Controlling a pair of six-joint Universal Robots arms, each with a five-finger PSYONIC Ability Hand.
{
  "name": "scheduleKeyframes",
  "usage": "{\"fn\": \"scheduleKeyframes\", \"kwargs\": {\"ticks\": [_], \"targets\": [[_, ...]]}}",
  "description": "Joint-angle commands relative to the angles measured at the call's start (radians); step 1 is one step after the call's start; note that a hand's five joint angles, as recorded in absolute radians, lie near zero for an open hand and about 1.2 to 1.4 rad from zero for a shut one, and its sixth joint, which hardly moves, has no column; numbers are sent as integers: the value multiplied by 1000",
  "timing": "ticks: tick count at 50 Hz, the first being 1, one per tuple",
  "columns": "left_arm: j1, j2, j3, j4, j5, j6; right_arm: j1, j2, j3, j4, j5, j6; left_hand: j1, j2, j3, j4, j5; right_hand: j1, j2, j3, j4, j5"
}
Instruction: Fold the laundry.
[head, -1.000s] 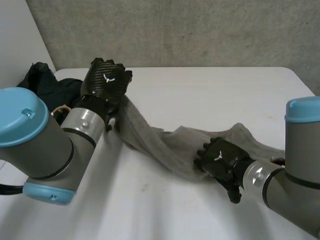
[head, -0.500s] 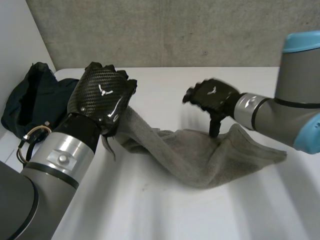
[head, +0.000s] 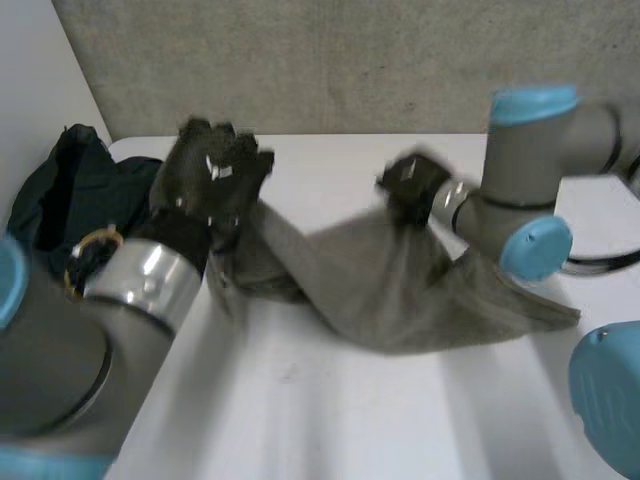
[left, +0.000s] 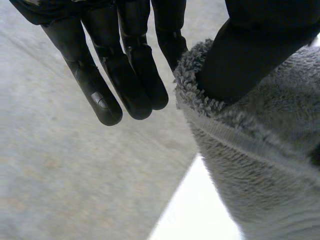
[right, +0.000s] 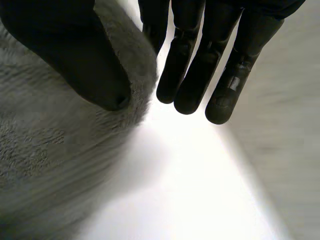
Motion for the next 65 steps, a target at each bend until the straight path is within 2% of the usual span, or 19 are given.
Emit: {"fn": "scheduleKeyframes", "kwargs": {"ticks": [1, 5, 6, 12, 17, 21, 28, 31, 34, 40, 42, 46, 49, 56, 59, 60, 65], "targets": [[81, -183, 371, 145, -15, 138, -12, -224, -91, -267, 110, 194, 269, 199, 203, 195, 240, 411, 226, 216, 209, 238], [82, -223, 528, 262, -35, 218, -22, -351, 41, -417, 119, 297, 269, 199, 203, 195, 240, 411, 226, 216, 209, 238], [80, -227, 552, 312, -38, 221, -41, -409, 132, -481, 119, 317, 269, 199, 203, 195, 240, 411, 226, 216, 209, 238], [71, -218, 492, 409, -46, 162, -73, -608, 455, -657, 92, 326, 269, 199, 203, 195, 240, 411, 226, 216, 209, 238], [69, -204, 311, 402, -46, 95, -84, -724, 772, -728, 3, 306, 269, 199, 203, 195, 240, 411, 226, 216, 209, 238], [69, -198, 98, 385, -43, 83, -84, -747, 993, -724, -60, 244, 243, 174, 177, 169, 215, 411, 226, 216, 209, 238], [65, -209, -166, 368, -39, 78, -75, -721, 1266, -634, -80, 95, 164, 94, 98, 90, 135, 411, 226, 216, 209, 238], [57, -212, -208, 342, -39, 80, -75, -680, 1291, -562, -76, 62, 119, 50, 53, 46, 91, 411, 226, 216, 209, 238], [28, -212, -231, 278, -39, 75, -79, -649, 1293, -490, -82, 55, -27, -96, -93, -101, -55, 411, 226, 216, 209, 238], [8, -198, -230, 163, -35, 58, -87, -652, 1285, -499, -83, 65, -452, -521, -518, -526, -480, 411, 226, 216, 209, 238], [9, -197, -228, 156, -36, 52, -102, -655, 1287, -508, -85, 80, -482, -552, -548, -556, -511, 411, 226, 216, 209, 238], [61, -160, -234, 145, -36, 14, -114, -658, 1288, -520, -86, 122, -629, -698, -695, -703, -657, 411, 226, 216, 209, 238], [97, -131, -240, 144, -35, -26, -119, -657, 1291, -533, -86, 140, -638, -707, -704, -712, -666, 411, 226, 216, 209, 238], [218, -45, -243, 87, -27, -252, -150, -658, 1293, -536, -86, 145, -764, -833, -830, -838, -792, 411, 226, 216, 209, 238], [281, -33, -243, 6, 43, -351, -162, -658, 1294, -536, -86, 147, -811, -880, -877, -885, -839, 411, 226, 216, 209, 238], [286, -33, -243, 0, 53, -358, -162, -658, 1294, -536, -86, 145, -814, -883, -880, -888, -842, 411, 226, 216, 209, 238], [370, -37, -245, -98, 221, -410, -168, -658, 1296, -536, -86, 148, -794, -863, -860, -868, -822, 411, 226, 216, 209, 238]]}}
